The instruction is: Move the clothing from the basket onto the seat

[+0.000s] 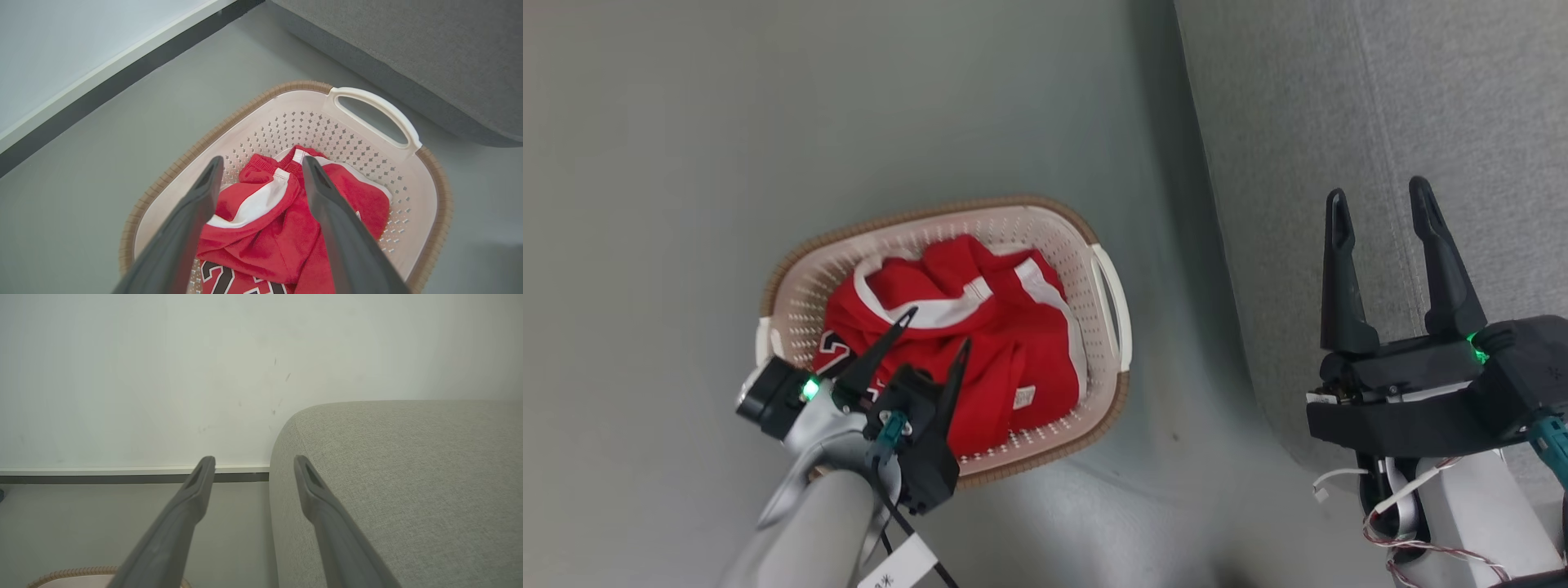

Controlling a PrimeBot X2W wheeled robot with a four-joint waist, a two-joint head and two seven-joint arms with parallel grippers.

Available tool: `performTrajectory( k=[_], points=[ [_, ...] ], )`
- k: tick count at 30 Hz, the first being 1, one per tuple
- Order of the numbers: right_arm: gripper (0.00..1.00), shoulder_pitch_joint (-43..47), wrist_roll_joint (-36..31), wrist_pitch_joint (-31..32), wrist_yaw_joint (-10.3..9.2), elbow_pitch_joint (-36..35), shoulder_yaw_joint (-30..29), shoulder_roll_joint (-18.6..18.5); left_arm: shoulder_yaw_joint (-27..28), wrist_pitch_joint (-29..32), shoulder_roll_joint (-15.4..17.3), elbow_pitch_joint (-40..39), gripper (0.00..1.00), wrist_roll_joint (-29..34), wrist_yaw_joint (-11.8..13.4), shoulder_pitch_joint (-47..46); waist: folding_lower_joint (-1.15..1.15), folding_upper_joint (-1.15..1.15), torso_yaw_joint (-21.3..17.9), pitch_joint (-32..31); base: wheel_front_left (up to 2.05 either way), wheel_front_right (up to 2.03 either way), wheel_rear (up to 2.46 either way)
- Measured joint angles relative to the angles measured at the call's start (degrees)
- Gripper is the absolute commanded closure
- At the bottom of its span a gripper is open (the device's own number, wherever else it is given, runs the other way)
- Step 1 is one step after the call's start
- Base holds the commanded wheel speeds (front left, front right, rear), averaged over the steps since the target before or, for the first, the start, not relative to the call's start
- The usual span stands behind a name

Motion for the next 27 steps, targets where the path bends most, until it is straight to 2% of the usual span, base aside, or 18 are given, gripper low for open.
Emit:
performTrajectory(
  k=[18, 22, 27],
  points=[
    [0.0, -8.8, -0.5, 0.0, 0.53, -1.7, 0.1, 1.2, -0.3, 4.8, 3.1, 7.9, 0.0, 3.9, -0.4, -13.7, 0.0, 0.0, -3.8, 15.4, 0.0, 0.0, 0.0],
    [0.0, -10.1, -0.5, 0.0, 0.79, -0.8, 0.1, 1.3, 0.0, 5.3, 3.1, 9.8, 0.0, 4.3, 0.5, -15.1, 0.0, 0.0, -4.3, 17.8, 0.0, 0.0, 0.0],
    [0.0, -11.4, -0.7, -0.1, 0.99, -0.3, 0.2, 1.6, 1.1, 5.3, 2.9, 11.5, 0.0, 4.5, 2.9, -16.9, -0.01, 0.0, -4.9, 19.5, 0.0, 0.0, 0.0]
  ],
)
